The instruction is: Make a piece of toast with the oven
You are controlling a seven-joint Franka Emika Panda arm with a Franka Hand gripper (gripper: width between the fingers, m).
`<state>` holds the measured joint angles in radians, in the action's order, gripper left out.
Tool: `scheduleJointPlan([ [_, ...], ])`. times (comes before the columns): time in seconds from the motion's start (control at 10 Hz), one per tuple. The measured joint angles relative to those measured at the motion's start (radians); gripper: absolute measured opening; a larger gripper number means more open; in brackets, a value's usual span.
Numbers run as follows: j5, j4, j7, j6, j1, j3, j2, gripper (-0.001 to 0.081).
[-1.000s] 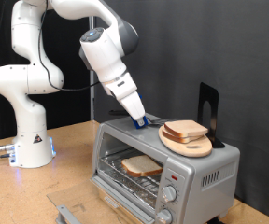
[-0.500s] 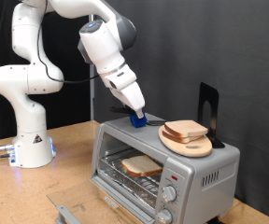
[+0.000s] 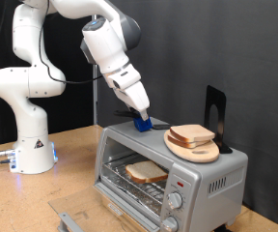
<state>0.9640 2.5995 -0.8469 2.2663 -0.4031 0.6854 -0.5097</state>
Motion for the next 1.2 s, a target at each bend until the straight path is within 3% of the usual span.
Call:
scheduleJointPlan([
  [0.6, -0.030, -0.105, 0.008, -0.307, -0.046, -0.190, -0.011, 0.0682],
  [0.9, -0.018, -0.097, 0.000, -0.286, -0.048, -0.192, -0.011, 0.0682],
  [1.2, 0.007, -0.117, -0.021, -0.314, -0.060, -0.264, -0.011, 0.0682],
])
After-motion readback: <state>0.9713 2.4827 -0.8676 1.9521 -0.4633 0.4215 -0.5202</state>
